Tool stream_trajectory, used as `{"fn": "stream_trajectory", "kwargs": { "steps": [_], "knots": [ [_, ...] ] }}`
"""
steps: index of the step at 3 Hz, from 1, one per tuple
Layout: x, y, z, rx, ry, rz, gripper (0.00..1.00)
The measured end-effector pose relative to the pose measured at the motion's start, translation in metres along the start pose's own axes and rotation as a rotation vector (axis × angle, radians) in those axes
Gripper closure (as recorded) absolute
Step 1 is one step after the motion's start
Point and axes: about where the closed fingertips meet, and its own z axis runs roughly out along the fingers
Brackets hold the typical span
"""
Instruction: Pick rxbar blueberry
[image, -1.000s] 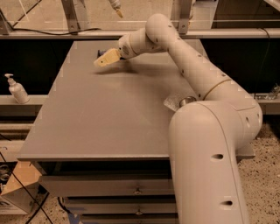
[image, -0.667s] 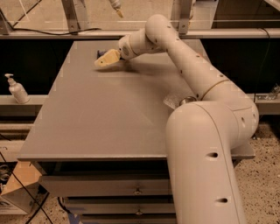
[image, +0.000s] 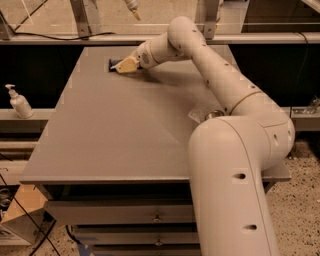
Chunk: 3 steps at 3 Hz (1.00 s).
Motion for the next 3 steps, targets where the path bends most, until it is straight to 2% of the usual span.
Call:
{"fn": "stream_trajectory", "kwargs": {
  "steps": [1, 2, 3],
  "knots": [
    [-0.0034, 0.0003, -0.002, 0.0, 0.0, 0.0, 0.87],
    [-0.0046, 0.0003, -0.0027, 0.0, 0.0, 0.0, 1.0],
    [-0.0047, 0.0003, -0.0028, 0.0, 0.0, 0.0, 1.0]
  ]
}}
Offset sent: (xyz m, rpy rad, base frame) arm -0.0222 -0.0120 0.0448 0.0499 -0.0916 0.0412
